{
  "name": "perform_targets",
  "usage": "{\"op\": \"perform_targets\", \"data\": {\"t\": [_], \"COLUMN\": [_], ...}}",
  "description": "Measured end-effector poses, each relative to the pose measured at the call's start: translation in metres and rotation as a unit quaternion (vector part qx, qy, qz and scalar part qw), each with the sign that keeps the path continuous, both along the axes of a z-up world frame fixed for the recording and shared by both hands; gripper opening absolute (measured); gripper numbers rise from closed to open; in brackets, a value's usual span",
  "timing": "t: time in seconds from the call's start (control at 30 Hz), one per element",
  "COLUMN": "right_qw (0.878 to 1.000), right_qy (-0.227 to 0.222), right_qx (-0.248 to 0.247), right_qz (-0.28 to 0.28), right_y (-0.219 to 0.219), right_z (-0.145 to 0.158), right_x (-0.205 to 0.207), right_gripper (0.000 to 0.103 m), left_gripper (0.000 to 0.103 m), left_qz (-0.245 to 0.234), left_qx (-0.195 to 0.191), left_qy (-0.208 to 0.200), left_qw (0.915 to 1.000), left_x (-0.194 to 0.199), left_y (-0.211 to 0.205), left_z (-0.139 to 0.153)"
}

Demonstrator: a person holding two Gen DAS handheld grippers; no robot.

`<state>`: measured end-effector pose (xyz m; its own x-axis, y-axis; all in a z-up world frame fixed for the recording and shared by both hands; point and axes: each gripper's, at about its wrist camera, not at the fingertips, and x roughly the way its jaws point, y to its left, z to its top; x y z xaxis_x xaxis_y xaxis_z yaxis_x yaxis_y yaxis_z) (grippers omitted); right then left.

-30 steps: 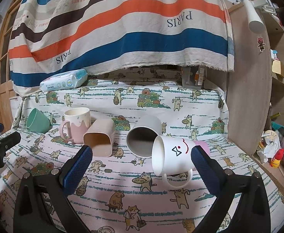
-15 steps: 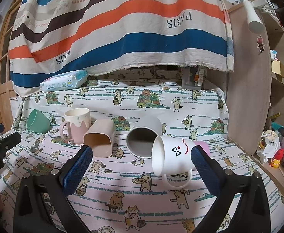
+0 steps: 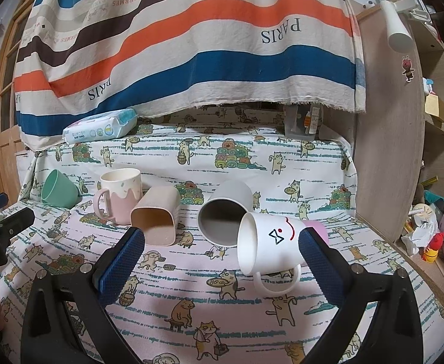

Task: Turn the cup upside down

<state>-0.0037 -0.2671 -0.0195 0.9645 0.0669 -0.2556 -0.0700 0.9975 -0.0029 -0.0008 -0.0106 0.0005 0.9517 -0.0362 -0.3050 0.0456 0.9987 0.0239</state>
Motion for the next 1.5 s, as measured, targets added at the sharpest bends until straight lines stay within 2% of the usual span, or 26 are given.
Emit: {"op": "perform_targets", "data": {"t": [1.13, 1.17, 1.27, 1.4, 1.5], "right_qw": [1.000, 1.000, 0.998, 0.995, 0.986], "right_qy": [0.000, 0.006, 0.046, 0.063, 0.124], "right_qx": [-0.001, -0.004, -0.010, 0.000, 0.030], "right_qz": [-0.003, -0.004, 0.045, 0.078, 0.108], "right_y": [-0.001, 0.000, 0.008, 0.018, 0.026], "right_z": [0.000, 0.000, 0.013, 0.053, 0.075], "right_x": [-0.001, 0.000, 0.006, 0.016, 0.042], "right_gripper": [0.102, 0.102, 0.102, 0.102, 0.102], "left_gripper": [0.103, 0.103, 0.103, 0.103, 0.103], "left_qz": [0.006, 0.008, 0.014, 0.008, 0.013], "left_qx": [-0.006, -0.006, 0.004, 0.013, 0.012], "left_qy": [0.002, 0.003, -0.001, 0.001, 0.001], "left_qw": [1.0000, 0.9999, 0.9999, 0.9999, 0.9998], "left_x": [0.002, 0.003, 0.006, 0.007, 0.007], "left_y": [0.004, 0.004, 0.003, 0.000, 0.001], "left_z": [-0.002, -0.002, -0.003, -0.003, -0.002]}}
